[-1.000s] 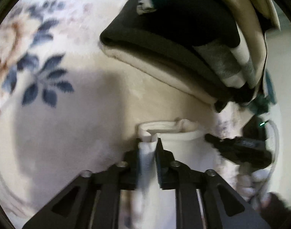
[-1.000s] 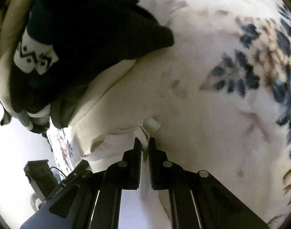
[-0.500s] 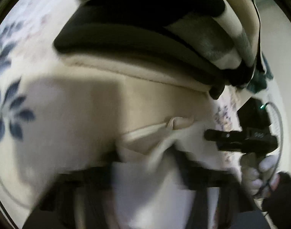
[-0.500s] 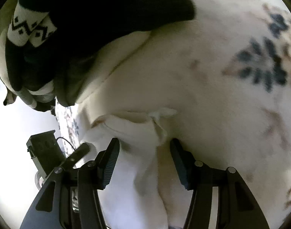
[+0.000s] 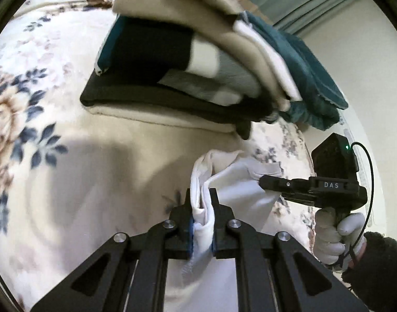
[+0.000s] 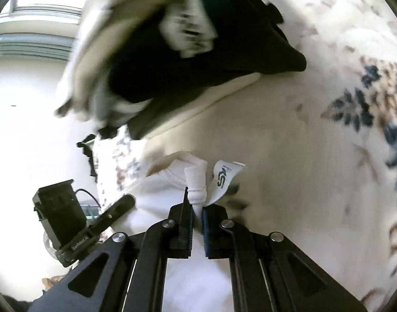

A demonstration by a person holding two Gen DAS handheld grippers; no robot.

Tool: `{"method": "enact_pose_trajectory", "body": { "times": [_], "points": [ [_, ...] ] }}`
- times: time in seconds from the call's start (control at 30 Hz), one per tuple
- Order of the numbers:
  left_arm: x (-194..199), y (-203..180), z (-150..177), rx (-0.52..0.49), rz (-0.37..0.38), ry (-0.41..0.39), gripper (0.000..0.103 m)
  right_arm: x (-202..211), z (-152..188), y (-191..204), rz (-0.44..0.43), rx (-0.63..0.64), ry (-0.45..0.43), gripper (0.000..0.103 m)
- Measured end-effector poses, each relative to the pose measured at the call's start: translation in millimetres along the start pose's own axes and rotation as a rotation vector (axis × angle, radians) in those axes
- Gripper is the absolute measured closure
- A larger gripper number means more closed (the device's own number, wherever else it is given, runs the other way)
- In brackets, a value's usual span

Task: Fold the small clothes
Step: 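Lay the folded hem down near the collar and open both grippers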

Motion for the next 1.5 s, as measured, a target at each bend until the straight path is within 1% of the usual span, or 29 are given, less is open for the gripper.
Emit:
{"method": "enact_pose_trajectory", "body": {
  "times": [0.1,0.17,0.23,0.3,0.37,0.4,0.43,0.47,0.5,0.53,0.57,0.6,0.63,0.67,0.7,0.77,0.83,0.9,0.93,1.0,1.03,1.07,1.13,1.2,1.23,1.3,1.33,1.43,1.5],
  "points": [
    [23,-22,20,-0.017,0.004,-0.009,0.096,23,27,12,-0.034,0.009,-0.012,0.099],
    [39,-38,39,-0.011,0.011,-0.016,0.096,41,53,20,-0.06,0.009,-0.012,0.099],
    [57,-46,61,0.013,0.015,-0.018,0.093,57,78,20,-0.065,0.018,-0.007,0.099],
    [70,-50,87,0.055,-0.001,-0.008,0.092,62,108,28,-0.075,0.027,0.011,0.099],
    [80,-52,121,0.123,-0.024,0.008,0.08,72,140,24,-0.076,0.044,0.048,0.098],
    [81,-51,137,0.156,-0.04,0.02,0.06,70,157,23,-0.07,0.052,0.077,0.097],
    [90,-48,158,0.196,-0.061,0.031,0.04,76,175,13,-0.053,0.057,0.114,0.096],
    [95,-44,183,0.244,-0.067,0.039,0.037,76,193,4,-0.032,0.067,0.151,0.092],
    [99,-41,204,0.282,-0.065,0.05,0.037,71,217,-4,0.009,0.089,0.202,0.083],
    [103,-37,225,0.326,-0.074,0.072,0.037,68,234,-10,0.046,0.11,0.237,0.079],
    [106,-30,249,0.377,-0.094,0.109,0.037,64,250,-18,0.082,0.121,0.272,0.071],
    [109,-26,263,0.411,-0.104,0.129,0.037,60,270,-30,0.115,0.124,0.323,0.063],
    [112,-23,275,0.439,-0.11,0.135,0.037,59,280,-37,0.131,0.117,0.352,0.06],
    [116,-18,282,0.463,-0.121,0.13,0.037,58,293,-46,0.139,0.097,0.384,0.053],
    [118,-16,283,0.477,-0.125,0.122,0.037,60,302,-54,0.138,0.078,0.402,0.051],
    [119,-10,273,0.484,-0.138,0.083,0.037,63,306,-65,0.142,0.039,0.398,0.051],
    [113,-3,260,0.474,-0.154,0.06,0.037,66,303,-77,0.149,-0.035,0.371,0.05],
    [100,3,241,0.454,-0.167,0.036,0.037,69,296,-88,0.13,-0.127,0.335,0.05],
    [93,8,233,0.443,-0.194,0.034,0.037,68,290,-92,0.12,-0.174,0.313,0.05],
    [81,14,217,0.412,-0.222,0.024,0.037,65,282,-95,0.112,-0.229,0.276,0.05],
    [74,19,212,0.393,-0.272,0.041,0.037,62,277,-93,0.109,-0.245,0.264,0.05],
    [68,27,211,0.384,-0.342,0.068,0.037,60,275,-90,0.102,-0.249,0.255,0.05],
    [60,33,214,0.351,-0.422,0.116,0.037,51,273,-83,0.153,-0.222,0.243,0.05],
    [55,33,221,0.301,-0.476,0.165,0.037,43,278,-84,0.263,-0.187,0.247,0.05],
    [53,33,226,0.285,-0.487,0.186,0.037,37,284,-86,0.328,-0.163,0.263,0.05],
    [52,33,235,0.267,-0.491,0.212,0.036,30,297,-90,0.426,-0.122,0.297,0.05],
    [53,32,237,0.274,-0.479,0.211,0.037,28,301,-91,0.46,-0.102,0.306,0.05],
    [68,21,234,0.283,-0.436,0.171,0.037,32,302,-89,0.473,-0.088,0.284,0.05],
    [82,8,232,0.284,-0.394,0.141,0.037,44,299,-87,0.445,-0.106,0.262,0.05]
  ]
}}
Point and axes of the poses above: each gripper's, at about its wrist camera, not at the fingertips, and x roughly against the way its jaws point, y to its left, z to its underside, the point moved 9 cm from there along -x, roughly the way its jaws point, and after that the axes turned 15 degrees about z, right-handed, at the moved point
